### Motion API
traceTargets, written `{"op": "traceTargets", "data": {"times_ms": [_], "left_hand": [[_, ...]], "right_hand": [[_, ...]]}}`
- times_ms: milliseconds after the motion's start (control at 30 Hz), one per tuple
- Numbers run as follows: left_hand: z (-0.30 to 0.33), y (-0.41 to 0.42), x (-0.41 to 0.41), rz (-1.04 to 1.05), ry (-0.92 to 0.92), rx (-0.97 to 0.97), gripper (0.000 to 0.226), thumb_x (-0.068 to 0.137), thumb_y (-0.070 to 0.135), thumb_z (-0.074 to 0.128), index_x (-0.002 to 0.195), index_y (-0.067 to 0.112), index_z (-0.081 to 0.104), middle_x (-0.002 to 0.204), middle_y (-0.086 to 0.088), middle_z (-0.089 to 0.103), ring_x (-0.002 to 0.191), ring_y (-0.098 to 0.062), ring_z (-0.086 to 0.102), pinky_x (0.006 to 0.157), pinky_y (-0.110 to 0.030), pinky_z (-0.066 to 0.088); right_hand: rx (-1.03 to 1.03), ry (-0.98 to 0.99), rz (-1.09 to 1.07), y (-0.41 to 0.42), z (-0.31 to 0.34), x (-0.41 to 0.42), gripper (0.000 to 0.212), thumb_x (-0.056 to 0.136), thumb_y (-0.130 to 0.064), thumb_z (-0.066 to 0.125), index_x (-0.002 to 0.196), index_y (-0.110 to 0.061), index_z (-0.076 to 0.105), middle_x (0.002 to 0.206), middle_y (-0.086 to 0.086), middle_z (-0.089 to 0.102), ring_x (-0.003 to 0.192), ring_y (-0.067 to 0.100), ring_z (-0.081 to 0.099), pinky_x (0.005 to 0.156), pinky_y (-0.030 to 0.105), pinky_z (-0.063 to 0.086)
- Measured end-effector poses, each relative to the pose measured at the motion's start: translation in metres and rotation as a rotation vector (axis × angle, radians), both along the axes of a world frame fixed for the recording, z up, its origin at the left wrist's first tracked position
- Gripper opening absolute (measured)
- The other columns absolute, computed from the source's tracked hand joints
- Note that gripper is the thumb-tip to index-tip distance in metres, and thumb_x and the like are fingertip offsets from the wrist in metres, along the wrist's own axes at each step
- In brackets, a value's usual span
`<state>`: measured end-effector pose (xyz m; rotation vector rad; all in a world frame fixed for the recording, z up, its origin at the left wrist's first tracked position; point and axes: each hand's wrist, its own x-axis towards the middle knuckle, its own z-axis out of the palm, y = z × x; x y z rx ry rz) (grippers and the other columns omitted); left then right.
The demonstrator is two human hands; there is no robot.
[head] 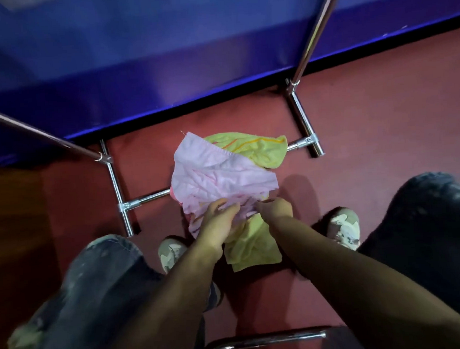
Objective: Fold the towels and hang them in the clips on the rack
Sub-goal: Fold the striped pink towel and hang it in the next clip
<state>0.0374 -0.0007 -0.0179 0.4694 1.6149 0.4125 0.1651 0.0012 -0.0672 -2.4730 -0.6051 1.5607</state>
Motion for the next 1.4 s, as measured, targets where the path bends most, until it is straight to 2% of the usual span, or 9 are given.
{"op": "traceTargets", "data": {"times_ms": [167, 233, 333, 433, 667, 900, 1133, 1233, 1400], "left_hand": [[0.083, -0.02, 0.0, -0.102, -0.009, 0.195, 0.036, 0.085, -0.002, 0.056, 0.115, 0.018, 0.055, 0.084, 0.003, 0.064, 0.062, -0.006, 0.059, 0.056, -0.021, 0.047], [0.119, -0.028, -0.002, -0.234, 0.01, 0.324, 0.042, 0.079, -0.003, 0.057, 0.115, 0.018, 0.054, 0.089, 0.004, 0.065, 0.068, -0.006, 0.061, 0.06, -0.023, 0.051], [0.174, -0.033, -0.003, -0.284, 0.056, 0.52, 0.038, 0.074, 0.011, 0.062, 0.106, 0.03, 0.057, 0.092, 0.006, 0.063, 0.077, -0.008, 0.058, 0.07, -0.021, 0.051], [0.231, -0.03, -0.004, -0.22, 0.136, 0.764, 0.031, 0.075, 0.008, 0.062, 0.091, 0.034, 0.058, 0.094, 0.006, 0.065, 0.087, -0.009, 0.06, 0.082, -0.021, 0.047], [0.356, -0.026, -0.017, -0.142, 0.135, 1.068, 0.014, 0.086, -0.002, 0.056, 0.085, 0.01, 0.062, 0.078, 0.001, 0.064, 0.062, 0.005, 0.054, 0.061, -0.007, 0.042], [0.451, -0.026, -0.032, -0.054, 0.11, 1.341, 0.015, 0.092, 0.009, 0.053, 0.084, 0.02, 0.06, 0.078, 0.003, 0.061, 0.074, -0.006, 0.057, 0.071, -0.019, 0.046], [0.501, -0.018, -0.04, -0.049, 0.197, 1.495, 0.023, 0.093, 0.009, 0.05, 0.078, 0.025, 0.057, 0.074, 0.004, 0.06, 0.07, -0.01, 0.054, 0.071, -0.031, 0.046], [0.506, -0.017, -0.042, -0.188, 0.27, 1.546, 0.018, 0.091, 0.02, 0.052, 0.079, 0.032, 0.056, 0.075, 0.014, 0.059, 0.074, -0.007, 0.053, 0.075, -0.03, 0.045], [0.503, -0.028, -0.055, -0.457, 0.401, 1.452, 0.016, 0.078, 0.025, 0.074, 0.081, 0.029, 0.059, 0.071, 0.014, 0.061, 0.065, 0.003, 0.051, 0.064, -0.014, 0.041]], "right_hand": [[0.292, 0.214, -0.114, -0.009, 0.106, -0.011, 0.024, 0.087, -0.008, 0.054, 0.064, -0.013, 0.05, 0.062, 0.003, 0.051, 0.062, 0.018, 0.045, 0.052, 0.02, 0.037], [0.425, 0.281, -0.16, -0.013, 0.155, -0.014, 0.03, 0.088, -0.004, 0.055, 0.063, -0.016, 0.043, 0.062, 0.001, 0.047, 0.06, 0.015, 0.043, 0.052, 0.015, 0.037], [0.593, 0.395, -0.151, -0.013, 0.227, -0.02, 0.027, 0.089, -0.01, 0.056, 0.066, -0.017, 0.044, 0.076, 0.007, 0.053, 0.072, 0.02, 0.05, 0.069, 0.03, 0.044], [0.751, 0.52, -0.115, -0.012, 0.298, -0.018, 0.025, 0.091, -0.01, 0.054, 0.069, -0.017, 0.045, 0.083, 0.014, 0.054, 0.072, 0.021, 0.051, 0.061, 0.03, 0.045], [1.014, 0.607, -0.06, -0.016, 0.44, -0.006, 0.015, 0.093, -0.011, 0.054, 0.08, -0.018, 0.051, 0.065, 0.005, 0.051, 0.038, 0.004, 0.042, 0.035, 0.015, 0.03], [1.12, 0.873, 0.027, -0.027, 0.53, -0.005, 0.012, 0.091, -0.013, 0.057, 0.086, -0.01, 0.067, 0.068, 0.005, 0.052, 0.056, 0.012, 0.038, 0.041, 0.014, 0.029], [1.143, 0.593, 0.446, -0.041, 0.582, 0.006, 0.023, 0.08, 0.008, 0.064, 0.087, -0.013, 0.065, 0.068, -0.003, 0.063, 0.059, 0.003, 0.06, 0.058, 0.013, 0.05], [1.257, 0.426, 0.381, -0.042, 0.591, 0.005, 0.027, 0.082, 0.011, 0.057, 0.08, -0.015, 0.065, 0.074, 0.006, 0.062, 0.066, 0.012, 0.059, 0.061, 0.016, 0.051], [1.309, 0.509, 0.217, -0.042, 0.593, 0.017, 0.028, 0.088, 0.003, 0.05, 0.078, -0.015, 0.069, 0.071, 0.005, 0.063, 0.067, 0.014, 0.058, 0.064, 0.022, 0.053]]}}
